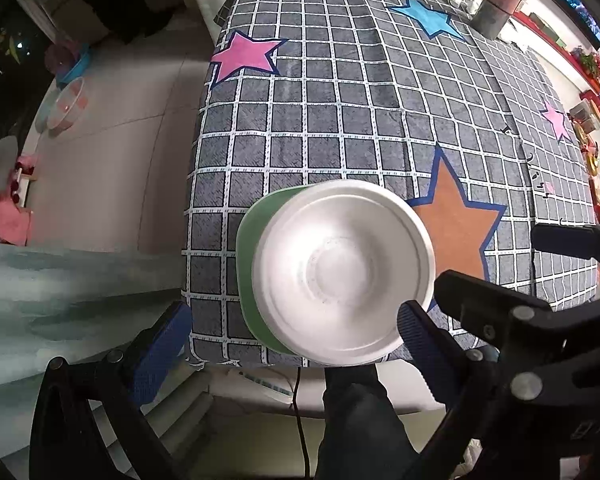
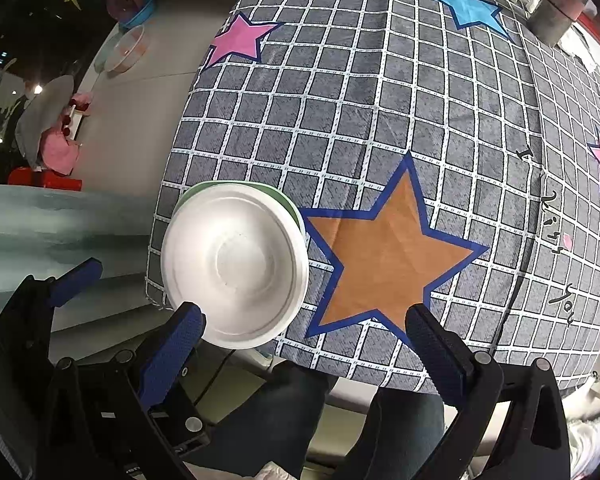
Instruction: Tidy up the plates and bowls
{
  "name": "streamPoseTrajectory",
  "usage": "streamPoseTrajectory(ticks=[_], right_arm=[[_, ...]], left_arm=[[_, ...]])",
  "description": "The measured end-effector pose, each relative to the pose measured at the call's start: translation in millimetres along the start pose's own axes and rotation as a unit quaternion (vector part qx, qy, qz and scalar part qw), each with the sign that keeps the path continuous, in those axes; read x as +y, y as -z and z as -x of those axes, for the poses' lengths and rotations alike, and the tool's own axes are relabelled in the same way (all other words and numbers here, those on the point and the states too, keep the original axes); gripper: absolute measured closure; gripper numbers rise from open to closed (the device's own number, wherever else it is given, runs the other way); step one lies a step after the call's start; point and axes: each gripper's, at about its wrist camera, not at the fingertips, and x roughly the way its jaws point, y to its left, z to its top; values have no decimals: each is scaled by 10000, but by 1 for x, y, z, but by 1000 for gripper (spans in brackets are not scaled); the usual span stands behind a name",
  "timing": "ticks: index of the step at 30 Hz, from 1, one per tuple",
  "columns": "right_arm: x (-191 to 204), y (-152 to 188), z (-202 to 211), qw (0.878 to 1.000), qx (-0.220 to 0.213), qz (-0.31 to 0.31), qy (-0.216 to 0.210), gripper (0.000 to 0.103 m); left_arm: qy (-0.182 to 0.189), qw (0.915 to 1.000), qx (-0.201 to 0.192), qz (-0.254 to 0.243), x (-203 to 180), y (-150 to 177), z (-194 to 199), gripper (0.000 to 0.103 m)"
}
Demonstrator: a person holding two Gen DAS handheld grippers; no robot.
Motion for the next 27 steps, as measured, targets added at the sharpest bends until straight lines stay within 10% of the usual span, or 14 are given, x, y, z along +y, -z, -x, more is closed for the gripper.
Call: streamPoseTrajectory(ticks=[27], right_arm=[[2, -5, -6, 9999, 76, 65, -39, 0]], left_arm=[[-35, 9999, 100, 29, 7, 0, -6, 0]])
